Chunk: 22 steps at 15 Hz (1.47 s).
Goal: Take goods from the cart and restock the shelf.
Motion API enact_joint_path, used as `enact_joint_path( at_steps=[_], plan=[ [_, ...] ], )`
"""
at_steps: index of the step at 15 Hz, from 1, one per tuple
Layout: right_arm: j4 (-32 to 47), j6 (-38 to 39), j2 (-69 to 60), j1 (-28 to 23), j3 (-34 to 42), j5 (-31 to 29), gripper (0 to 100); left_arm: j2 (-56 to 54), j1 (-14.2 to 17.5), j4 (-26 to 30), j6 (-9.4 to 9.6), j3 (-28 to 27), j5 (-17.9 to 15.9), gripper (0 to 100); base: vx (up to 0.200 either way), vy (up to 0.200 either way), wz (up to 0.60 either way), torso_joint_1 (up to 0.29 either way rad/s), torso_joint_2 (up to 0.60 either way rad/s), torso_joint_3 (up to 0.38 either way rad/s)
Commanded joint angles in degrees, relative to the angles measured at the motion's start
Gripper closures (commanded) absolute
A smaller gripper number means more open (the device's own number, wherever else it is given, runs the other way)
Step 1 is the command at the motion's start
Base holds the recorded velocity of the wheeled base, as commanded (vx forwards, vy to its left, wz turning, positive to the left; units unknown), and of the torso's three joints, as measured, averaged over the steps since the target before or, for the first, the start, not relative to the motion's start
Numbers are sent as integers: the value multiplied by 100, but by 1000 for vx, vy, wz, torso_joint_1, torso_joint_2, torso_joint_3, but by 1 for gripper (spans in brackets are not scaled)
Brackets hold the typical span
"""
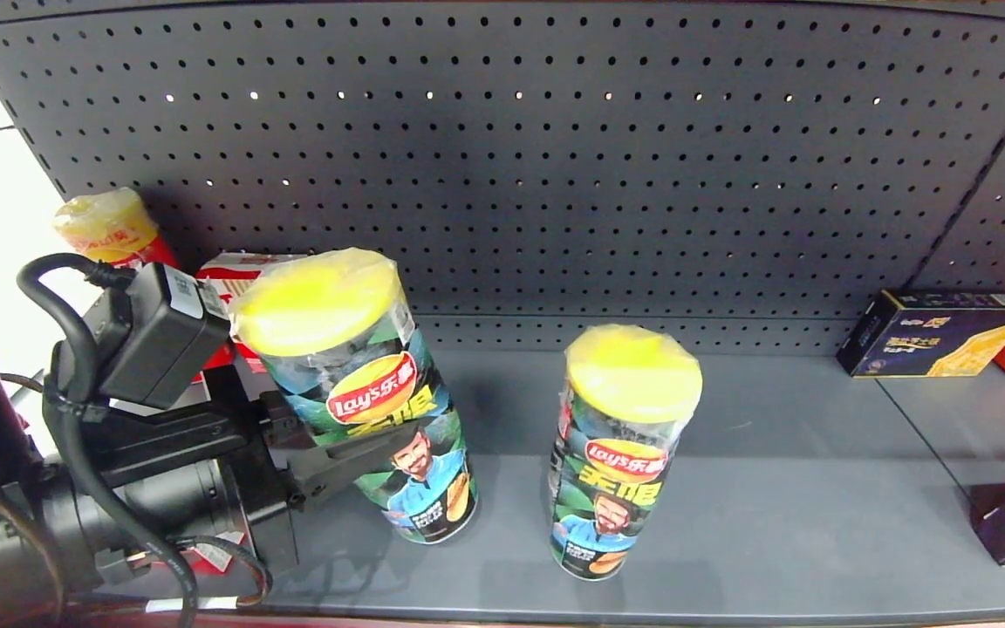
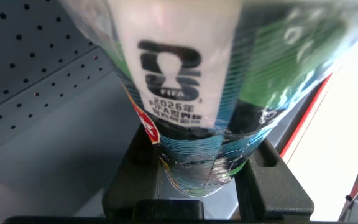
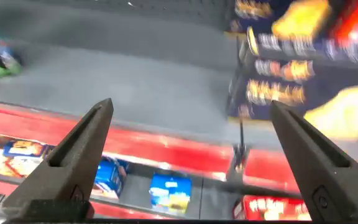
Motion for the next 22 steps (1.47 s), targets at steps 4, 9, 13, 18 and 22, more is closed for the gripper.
enact_joint_path(
  at_steps=[4,9,13,18,22],
  plan=[
    [-285,139,-322,-66,835,-37,0,-120,13,-1,2,173,-9,100,0,0,0,0,0,0],
    [-294,25,-330,-58,835,438,0,-155,4,-1,2,331,-36,100,0,0,0,0,0,0],
    [-241,306,-322,-154,835,183,0,-155,13,-1,2,331,-36,100,0,0,0,0,0,0],
    [67,359,-322,-163,835,745,0,-147,13,-1,2,322,-36,100,0,0,0,0,0,0],
    [67,368,-322,-163,835,745,0,-147,30,-18,-33,173,26,100,0,0,0,0,0,0]
  ],
)
